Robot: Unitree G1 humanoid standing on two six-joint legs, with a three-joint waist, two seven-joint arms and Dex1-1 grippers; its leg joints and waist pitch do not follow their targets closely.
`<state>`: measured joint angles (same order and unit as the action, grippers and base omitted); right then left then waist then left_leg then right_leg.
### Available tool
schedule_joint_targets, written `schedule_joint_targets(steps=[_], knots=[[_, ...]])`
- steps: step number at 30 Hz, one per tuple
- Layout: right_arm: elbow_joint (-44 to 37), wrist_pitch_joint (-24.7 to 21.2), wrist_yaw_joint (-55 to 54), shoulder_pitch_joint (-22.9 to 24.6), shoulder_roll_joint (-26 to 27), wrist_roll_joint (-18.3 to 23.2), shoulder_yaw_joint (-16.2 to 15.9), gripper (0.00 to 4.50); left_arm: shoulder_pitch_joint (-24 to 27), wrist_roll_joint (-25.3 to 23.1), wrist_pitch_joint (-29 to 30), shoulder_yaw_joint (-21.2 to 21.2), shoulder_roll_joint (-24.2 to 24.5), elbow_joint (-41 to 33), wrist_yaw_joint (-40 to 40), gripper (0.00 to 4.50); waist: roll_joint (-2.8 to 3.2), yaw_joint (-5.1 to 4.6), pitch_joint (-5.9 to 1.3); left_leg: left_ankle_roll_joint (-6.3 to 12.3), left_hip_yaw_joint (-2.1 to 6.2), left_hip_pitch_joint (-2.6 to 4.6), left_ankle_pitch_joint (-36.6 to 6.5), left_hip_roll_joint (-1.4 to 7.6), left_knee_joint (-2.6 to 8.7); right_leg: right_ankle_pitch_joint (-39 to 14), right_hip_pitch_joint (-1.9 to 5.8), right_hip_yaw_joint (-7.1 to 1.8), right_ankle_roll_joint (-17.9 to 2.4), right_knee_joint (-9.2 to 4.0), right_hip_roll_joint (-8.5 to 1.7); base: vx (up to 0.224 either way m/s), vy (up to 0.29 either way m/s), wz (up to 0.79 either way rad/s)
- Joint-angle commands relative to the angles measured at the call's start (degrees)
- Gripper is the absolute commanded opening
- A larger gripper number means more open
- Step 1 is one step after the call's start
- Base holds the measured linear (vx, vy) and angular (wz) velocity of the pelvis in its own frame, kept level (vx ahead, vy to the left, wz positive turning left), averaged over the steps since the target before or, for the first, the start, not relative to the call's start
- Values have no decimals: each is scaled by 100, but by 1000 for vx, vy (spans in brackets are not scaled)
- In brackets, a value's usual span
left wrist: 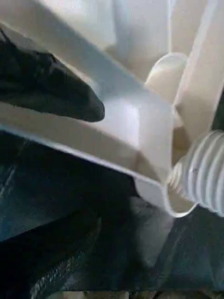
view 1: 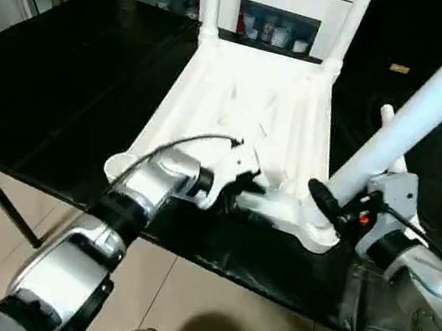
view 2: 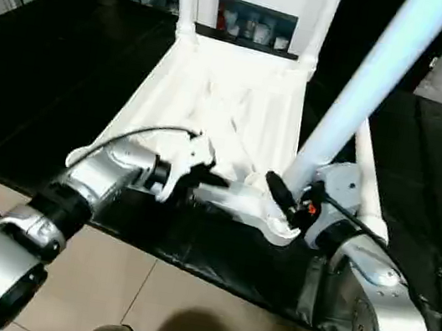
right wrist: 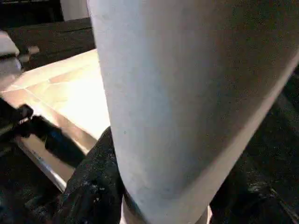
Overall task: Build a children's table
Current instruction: Move table base
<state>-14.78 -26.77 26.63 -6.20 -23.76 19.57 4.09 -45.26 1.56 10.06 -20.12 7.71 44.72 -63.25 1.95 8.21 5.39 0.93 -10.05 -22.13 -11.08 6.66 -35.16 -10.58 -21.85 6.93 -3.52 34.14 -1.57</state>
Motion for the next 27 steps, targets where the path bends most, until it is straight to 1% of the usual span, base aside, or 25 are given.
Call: schedule_joint_targets(steps=[1,2,3,4,5,7,9,11,12,13,14,16,17,18,20,21,22,23,24,25,27], knots=[[-179,39,-25,30,-7,-2,87,191,-33,-193,-148,-113,-11,16,143,319,-49,-4,-448,411,425,128,-875,878,434,-1305,304,-566,-625,-511,-1100,0,0,0],[-180,44,-26,34,-9,1,90,191,-41,-249,-224,-143,-13,50,182,300,-51,1,-444,392,415,133,-919,869,429,-1374,306,-569,-614,-527,-1115,0,0,0],[-181,45,-26,35,-10,1,91,191,-43,-262,-232,-149,-14,55,192,294,-55,2,-438,386,415,125,-918,860,431,-1432,312,-569,-589,-537,-1112,0,0,0],[-183,49,-27,38,-10,1,93,191,-48,-314,-267,-171,-16,74,232,290,-44,9,-443,380,416,125,-906,856,427,-1441,315,-565,-578,-533,-1110,0,0,0],[-189,53,-31,42,-9,2,94,191,-48,-392,-290,-200,-15,87,272,290,-44,3,-439,386,422,121,-902,864,434,-1438,312,-563,-562,-531,-1101,0,0,0],[-196,55,-35,45,-5,2,92,191,-46,-465,-322,-238,-7,111,293,275,-46,-5,-439,387,428,130,-937,878,444,-1442,303,-563,-542,-532,-1094,0,0,0],[-208,54,-39,51,-2,4,93,191,-55,-477,-314,-234,-11,163,327,252,-35,0,-445,377,428,132,-934,872,439,-1358,304,-569,-568,-526,-1111,0,0,0],[-215,53,-37,57,-1,10,95,191,-82,-471,-283,-216,-19,236,352,231,-36,2,-442,369,425,132,-952,872,441,-1350,302,-569,-588,-529,-1115,0,0,0],[-215,53,-37,58,-1,11,96,191,-102,-482,-279,-212,-19,285,365,231,-40,0,-445,366,426,133,-949,871,441,-1335,305,-569,-595,-522,-1111,0,0,0],[-215,52,-35,58,-2,13,97,191,-121,-498,-286,-209,-17,332,377,221,-46,-1,-441,377,424,123,-932,863,442,-1324,308,-568,-597,-519,-1108,0,0,0],[-215,52,-34,58,-3,14,98,191,-130,-506,-289,-210,-15,352,382,211,-45,4,-442,380,419,124,-922,861,437,-1347,311,-571,-593,-524,-1120,0,0,0],[-211,58,-27,57,-3,18,97,191,-171,-551,-310,-225,3,445,380,196,-45,5,-446,393,417,130,-909,855,436,-1384,303,-566,-575,-538,-1103,0,0,0],[-208,66,-21,58,-4,19,95,191,-198,-588,-335,-218,8,509,373,196,-39,5,-443,390,427,130,-923,867,442,-1396,303,-563,-567,-536,-1103,0,0,0],[-204,87,-1,54,-7,21,84,191,-254,-620,-331,-192,15,609,335,181,-41,4,-453,394,426,130,-918,867,441,-1368,306,-568,-557,-533,-1106,0,0,0],[-202,95,9,51,-10,22,78,191,-279,-619,-335,-180,14,650,318,158,-40,8,-444,377,426,126,-949,864,441,-1428,309,-569,-564,-542,-1122,0,0,0],[-202,96,17,48,-14,24,74,191,-307,-592,-336,-155,8,686,298,153,-31,13,-443,359,425,133,-983,860,441,-1508,307,-567,-556,-551,-1124,0,0,0],[-202,94,20,47,-15,27,73,191,-327,-553,-323,-129,1,707,248,147,-36,9,-443,355,420,132,-990,859,439,-1535,306,-570,-549,-560,-1127,0,0,0],[-205,81,22,46,-17,30,71,191,-345,-502,-286,-98,-3,720,183,137,-17,15,-441,340,427,136,-1004,855,437,-1592,306,-567,-540,-563,-1120,0,0,0],[-214,53,33,49,-31,33,60,191,-361,-474,-265,-81,-3,738,145,137,-27,10,-440,335,426,141,-1029,861,445,-1616,301,-566,-532,-575,-1116,0,0,0],[-217,48,40,50,-33,38,56,191,-363,-473,-266,-80,-1,743,141,127,-30,12,-444,337,424,141,-1021,860,444,-1605,301,-568,-533,-572,-1118,0,0,0],[-264,-15,91,62,-48,73,10,191,-374,-477,-275,-77,30,795,116,118,-9,11,-447,342,435,138,-1036,871,450,-1562,301,-569,-531,-562,-1113,0,0,0]])
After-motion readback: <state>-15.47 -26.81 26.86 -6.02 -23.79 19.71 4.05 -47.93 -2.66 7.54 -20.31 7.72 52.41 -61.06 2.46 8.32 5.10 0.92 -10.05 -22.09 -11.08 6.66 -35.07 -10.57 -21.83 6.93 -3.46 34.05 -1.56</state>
